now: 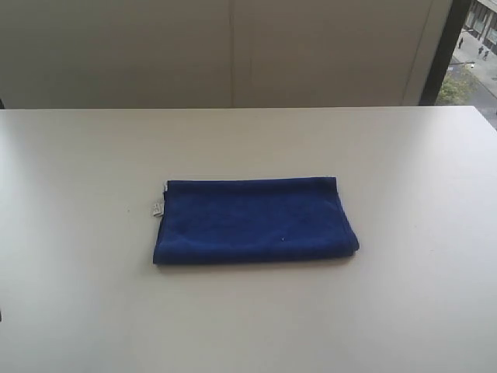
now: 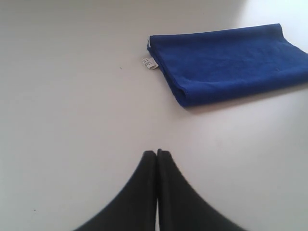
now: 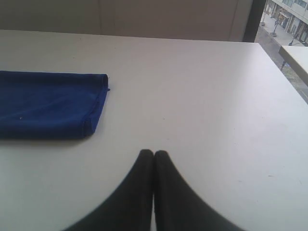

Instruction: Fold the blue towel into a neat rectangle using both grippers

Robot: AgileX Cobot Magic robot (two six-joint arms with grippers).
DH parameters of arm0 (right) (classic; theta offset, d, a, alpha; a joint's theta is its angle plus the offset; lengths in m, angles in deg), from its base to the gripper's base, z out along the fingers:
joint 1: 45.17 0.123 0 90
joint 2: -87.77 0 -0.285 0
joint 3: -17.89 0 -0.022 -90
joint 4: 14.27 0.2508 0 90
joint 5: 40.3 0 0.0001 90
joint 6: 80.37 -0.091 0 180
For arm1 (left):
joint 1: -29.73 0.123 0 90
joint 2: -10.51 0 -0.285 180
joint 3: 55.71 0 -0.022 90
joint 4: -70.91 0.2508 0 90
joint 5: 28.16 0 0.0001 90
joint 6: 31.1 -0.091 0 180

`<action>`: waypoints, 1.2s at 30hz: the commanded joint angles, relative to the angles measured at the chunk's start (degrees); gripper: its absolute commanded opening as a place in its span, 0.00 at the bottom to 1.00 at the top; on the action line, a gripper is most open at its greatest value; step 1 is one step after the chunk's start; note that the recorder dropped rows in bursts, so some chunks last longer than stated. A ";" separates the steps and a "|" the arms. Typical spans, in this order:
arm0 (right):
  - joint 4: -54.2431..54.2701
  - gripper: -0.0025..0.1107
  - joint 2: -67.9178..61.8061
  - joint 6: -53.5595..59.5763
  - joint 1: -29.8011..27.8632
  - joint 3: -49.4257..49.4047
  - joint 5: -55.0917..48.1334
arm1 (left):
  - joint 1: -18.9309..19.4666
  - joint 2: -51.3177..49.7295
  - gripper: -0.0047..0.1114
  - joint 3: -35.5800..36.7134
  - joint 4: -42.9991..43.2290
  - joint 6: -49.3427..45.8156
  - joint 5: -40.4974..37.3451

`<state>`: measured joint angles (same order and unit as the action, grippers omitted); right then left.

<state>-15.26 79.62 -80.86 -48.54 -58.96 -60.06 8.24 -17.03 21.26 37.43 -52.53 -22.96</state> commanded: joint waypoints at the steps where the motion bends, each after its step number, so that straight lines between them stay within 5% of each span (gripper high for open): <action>1: 0.05 0.02 0.36 0.49 0.15 -0.37 0.56 | 0.11 0.46 0.04 0.25 -0.79 0.49 -0.26; 4: 0.05 0.02 0.36 0.49 0.15 -0.37 0.56 | 0.11 0.46 0.04 0.25 1.78 5.74 1.21; 8: 0.05 0.02 0.36 0.49 0.15 -0.37 0.56 | 0.11 0.46 0.04 0.25 23.08 28.20 4.45; 12: 0.05 0.02 0.36 0.49 0.15 -0.37 0.56 | 0.11 1.26 0.04 0.25 24.71 29.58 2.20; 19: 0.05 0.02 0.36 0.49 0.15 -0.37 0.56 | 0.20 15.43 0.04 0.25 29.24 29.01 -16.20; 26: 0.05 0.02 0.36 0.49 0.15 -0.37 0.56 | 0.67 19.76 0.04 0.25 33.47 29.24 -17.28; 31: 0.05 0.02 0.36 0.49 0.15 -0.37 0.56 | 7.13 19.76 0.04 0.25 33.47 29.24 -17.39; 36: 0.05 0.02 0.36 0.49 0.15 -0.37 0.56 | 17.99 19.76 0.04 0.25 33.47 29.24 -17.39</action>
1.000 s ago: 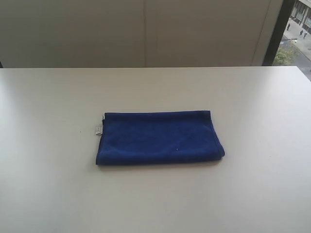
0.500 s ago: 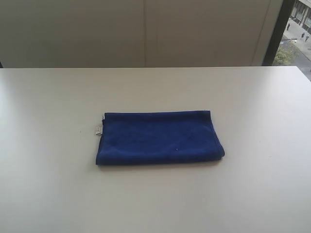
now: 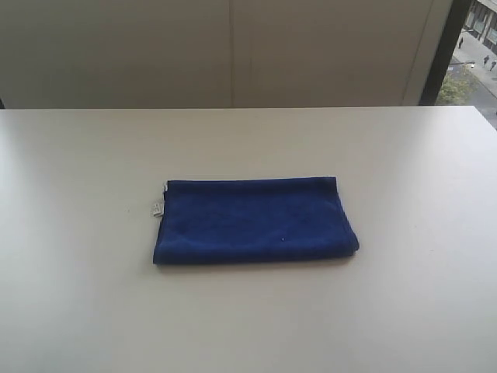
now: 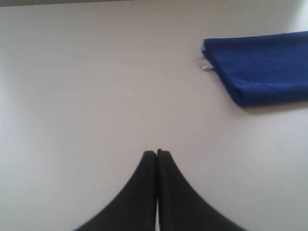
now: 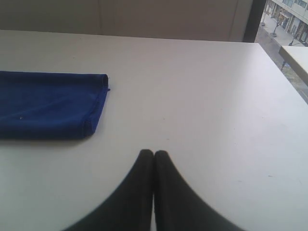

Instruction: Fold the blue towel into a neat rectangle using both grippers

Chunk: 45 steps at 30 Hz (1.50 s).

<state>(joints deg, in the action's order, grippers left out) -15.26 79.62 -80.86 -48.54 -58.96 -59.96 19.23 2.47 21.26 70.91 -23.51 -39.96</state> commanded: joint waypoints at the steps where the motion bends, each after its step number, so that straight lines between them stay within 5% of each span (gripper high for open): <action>1: 0.05 0.02 0.36 0.49 0.15 -0.37 0.45 | 9.06 0.26 0.04 0.25 0.00 0.21 -0.40; 5: 0.05 0.02 0.36 0.49 0.15 -0.37 0.45 | 14.98 0.26 0.04 0.25 -1.22 0.21 -0.50; 8: 0.05 0.02 0.36 0.49 0.15 -0.37 0.45 | 16.05 0.26 0.04 0.25 -1.64 0.21 -0.38; 45: 0.05 0.02 0.36 0.49 0.15 -0.37 0.45 | 9.10 0.26 0.04 0.25 -1.87 -7.98 -1.05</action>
<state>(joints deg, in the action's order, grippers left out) -15.17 79.62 -80.86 -48.54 -58.96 -59.96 28.86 2.47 21.26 69.43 -31.10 -41.25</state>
